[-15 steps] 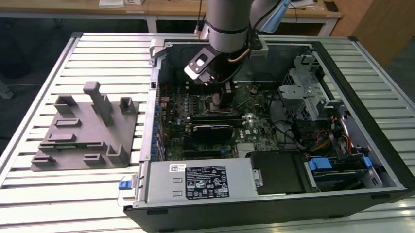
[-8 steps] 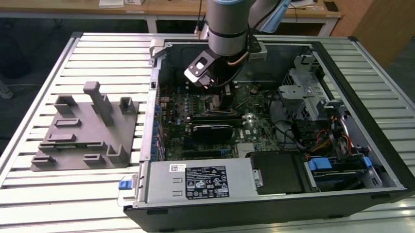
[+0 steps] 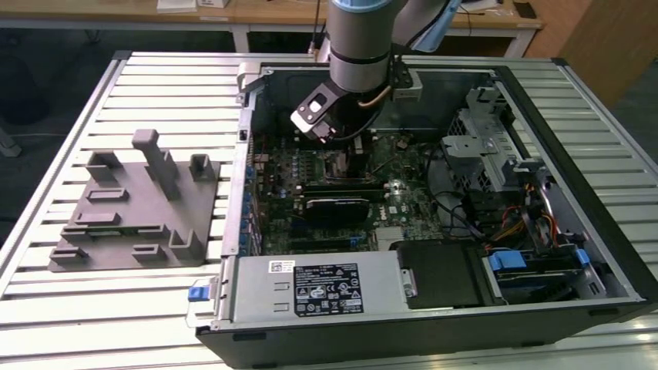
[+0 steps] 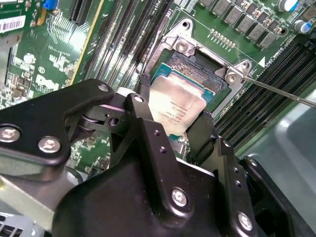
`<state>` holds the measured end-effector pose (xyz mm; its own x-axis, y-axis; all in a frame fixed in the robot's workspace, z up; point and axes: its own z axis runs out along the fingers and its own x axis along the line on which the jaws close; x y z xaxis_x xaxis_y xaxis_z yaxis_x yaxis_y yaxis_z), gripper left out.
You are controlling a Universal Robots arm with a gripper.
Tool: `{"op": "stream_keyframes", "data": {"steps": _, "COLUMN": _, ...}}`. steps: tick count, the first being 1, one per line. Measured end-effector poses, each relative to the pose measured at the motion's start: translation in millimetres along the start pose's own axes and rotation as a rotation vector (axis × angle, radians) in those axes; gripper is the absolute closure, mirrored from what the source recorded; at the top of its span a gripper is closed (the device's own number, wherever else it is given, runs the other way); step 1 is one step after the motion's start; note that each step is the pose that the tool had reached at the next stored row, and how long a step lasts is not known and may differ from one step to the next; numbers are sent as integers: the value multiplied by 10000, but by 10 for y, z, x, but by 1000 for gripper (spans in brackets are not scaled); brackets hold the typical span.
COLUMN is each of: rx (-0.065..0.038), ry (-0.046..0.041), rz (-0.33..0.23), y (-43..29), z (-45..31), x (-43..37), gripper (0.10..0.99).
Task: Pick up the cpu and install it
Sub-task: 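Place the cpu into insertion slot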
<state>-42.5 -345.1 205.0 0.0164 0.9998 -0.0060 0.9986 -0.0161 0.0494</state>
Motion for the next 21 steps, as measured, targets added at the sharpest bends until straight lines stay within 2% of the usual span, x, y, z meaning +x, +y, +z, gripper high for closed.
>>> {"op": "stream_keyframes", "data": {"steps": 10, "rx": -1, "ry": -1, "rz": 73, "y": -18, "z": 56, "x": 51, "gripper": 541}}
{"op": "stream_keyframes", "data": {"steps": 14, "rx": 0, "ry": -2, "rz": 73, "y": -21, "z": 92, "x": 56, "gripper": 541}}
{"op": "stream_keyframes", "data": {"steps": 21, "rx": -1, "ry": -1, "rz": 76, "y": -46, "z": 113, "x": 58, "gripper": 541}}
